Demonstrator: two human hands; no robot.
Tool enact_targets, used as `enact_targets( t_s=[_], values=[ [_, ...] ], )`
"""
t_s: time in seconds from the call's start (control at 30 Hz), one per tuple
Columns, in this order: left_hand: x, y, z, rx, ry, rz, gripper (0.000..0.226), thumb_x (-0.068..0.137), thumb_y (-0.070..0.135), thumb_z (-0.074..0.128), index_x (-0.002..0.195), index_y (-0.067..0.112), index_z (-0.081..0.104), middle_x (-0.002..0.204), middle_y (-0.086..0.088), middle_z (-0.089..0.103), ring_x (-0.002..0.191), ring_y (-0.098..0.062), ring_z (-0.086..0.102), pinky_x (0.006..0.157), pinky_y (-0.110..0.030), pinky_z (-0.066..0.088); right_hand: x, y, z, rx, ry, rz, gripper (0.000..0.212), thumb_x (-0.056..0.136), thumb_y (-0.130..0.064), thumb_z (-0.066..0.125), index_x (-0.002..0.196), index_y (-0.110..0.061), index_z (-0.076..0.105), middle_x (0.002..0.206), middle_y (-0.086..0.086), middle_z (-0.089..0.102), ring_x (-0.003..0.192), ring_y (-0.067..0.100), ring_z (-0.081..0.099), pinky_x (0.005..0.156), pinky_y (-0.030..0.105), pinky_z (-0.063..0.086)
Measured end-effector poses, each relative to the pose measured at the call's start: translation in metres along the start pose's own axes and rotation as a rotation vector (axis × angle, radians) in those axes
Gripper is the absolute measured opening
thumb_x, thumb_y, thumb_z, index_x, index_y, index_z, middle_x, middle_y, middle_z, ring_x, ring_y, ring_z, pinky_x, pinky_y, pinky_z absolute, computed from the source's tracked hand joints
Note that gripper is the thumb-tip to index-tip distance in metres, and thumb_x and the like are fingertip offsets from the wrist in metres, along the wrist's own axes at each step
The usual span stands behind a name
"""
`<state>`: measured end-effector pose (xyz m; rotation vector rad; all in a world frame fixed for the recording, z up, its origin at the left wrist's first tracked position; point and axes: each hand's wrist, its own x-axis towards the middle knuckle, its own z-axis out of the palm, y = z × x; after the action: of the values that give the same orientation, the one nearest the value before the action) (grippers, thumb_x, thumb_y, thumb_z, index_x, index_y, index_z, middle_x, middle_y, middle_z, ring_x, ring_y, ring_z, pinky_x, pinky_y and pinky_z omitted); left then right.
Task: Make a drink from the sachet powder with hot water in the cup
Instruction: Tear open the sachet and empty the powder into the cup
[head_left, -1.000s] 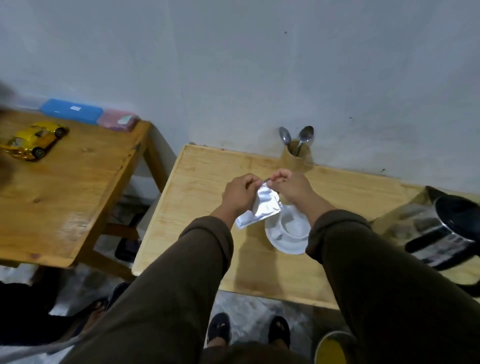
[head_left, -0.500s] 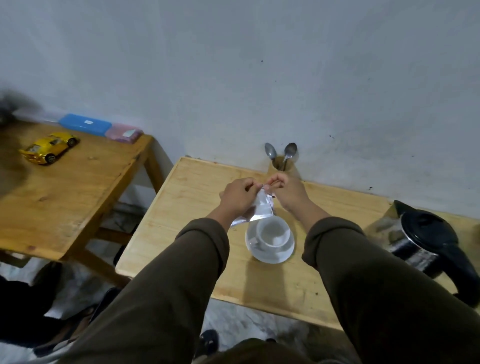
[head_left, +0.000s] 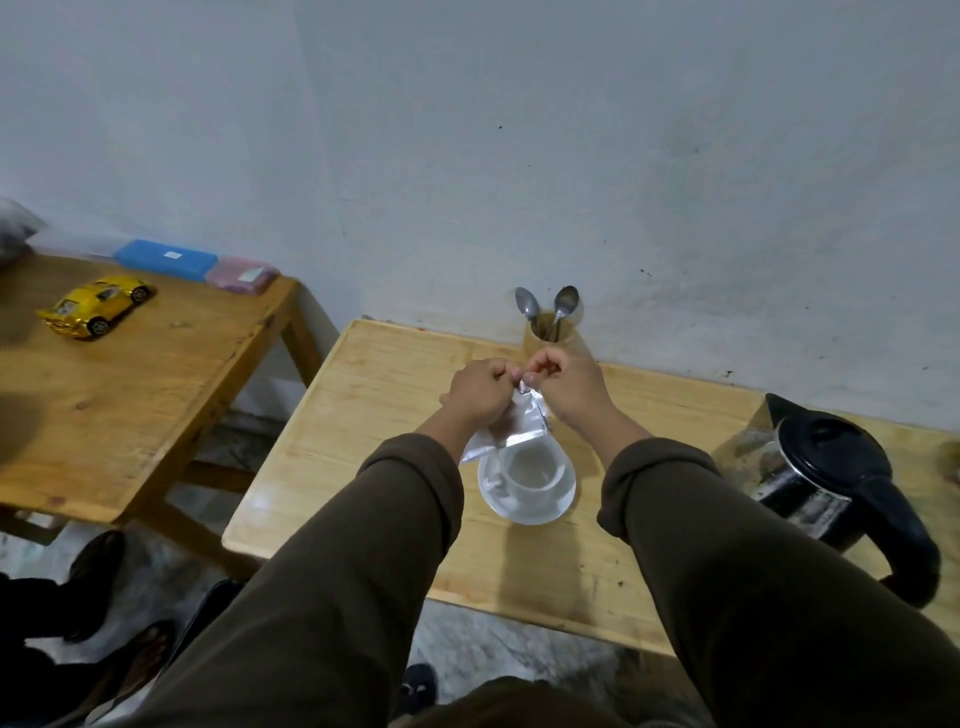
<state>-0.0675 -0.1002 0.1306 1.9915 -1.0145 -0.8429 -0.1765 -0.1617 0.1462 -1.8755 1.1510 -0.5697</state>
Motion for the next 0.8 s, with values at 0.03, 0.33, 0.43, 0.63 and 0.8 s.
enact_targets(
  t_s=[0.03, 0.33, 0.43, 0.63, 0.8],
  values=[
    [-0.001, 0.002, -0.001, -0.024, -0.012, -0.018, 0.024, 0.097, 0.022, 0.050, 0.088, 0.018, 0.071, 0.090, -0.003, 0.067, 0.091, -0.020, 0.057, 0.079, -0.024, 0.037, 0.000, 0.000, 0.001, -0.024, 0.005, -0.007, 0.014, 0.081, -0.003, 0.067, 0.075, -0.013, 0.059, 0.059, -0.009, 0.048, 0.056, 0.003, 0.041, 0.056, 0.013, 0.034],
    [0.003, 0.010, -0.008, -0.125, 0.012, -0.173, 0.024, 0.090, 0.017, 0.052, 0.069, 0.021, 0.063, 0.091, -0.007, 0.065, 0.092, -0.024, 0.056, 0.084, -0.031, 0.044, -0.006, -0.017, 0.009, -0.191, 0.020, -0.211, 0.007, 0.076, 0.008, 0.059, 0.077, 0.004, 0.064, 0.083, 0.017, 0.060, 0.072, 0.015, 0.049, 0.056, 0.011, 0.034],
    [0.004, 0.006, -0.015, -0.150, 0.059, -0.224, 0.023, 0.088, 0.017, 0.051, 0.075, 0.020, 0.069, 0.108, -0.010, 0.071, 0.107, -0.029, 0.060, 0.099, -0.035, 0.047, -0.012, -0.018, 0.010, -0.162, -0.029, -0.181, 0.005, 0.079, 0.006, 0.062, 0.082, 0.007, 0.066, 0.084, 0.009, 0.052, 0.064, 0.011, 0.045, 0.057, 0.003, 0.037],
    [0.010, -0.003, -0.026, -0.211, 0.142, -0.298, 0.027, 0.093, 0.023, 0.052, 0.107, 0.013, 0.073, 0.121, -0.010, 0.069, 0.118, -0.031, 0.059, 0.104, -0.033, 0.046, -0.028, -0.013, 0.000, -0.131, -0.134, -0.138, 0.006, 0.082, 0.001, 0.064, 0.086, 0.004, 0.067, 0.078, 0.000, 0.054, 0.062, 0.003, 0.043, 0.058, -0.003, 0.037],
    [0.013, -0.006, -0.025, -0.244, 0.157, -0.331, 0.030, 0.095, 0.026, 0.050, 0.112, 0.013, 0.071, 0.121, -0.011, 0.068, 0.116, -0.031, 0.058, 0.097, -0.032, 0.045, -0.039, -0.007, -0.010, -0.136, -0.197, -0.059, 0.003, 0.084, -0.005, 0.064, 0.082, -0.006, 0.067, 0.078, 0.002, 0.057, 0.073, 0.012, 0.048, 0.064, 0.011, 0.038]
  ],
)
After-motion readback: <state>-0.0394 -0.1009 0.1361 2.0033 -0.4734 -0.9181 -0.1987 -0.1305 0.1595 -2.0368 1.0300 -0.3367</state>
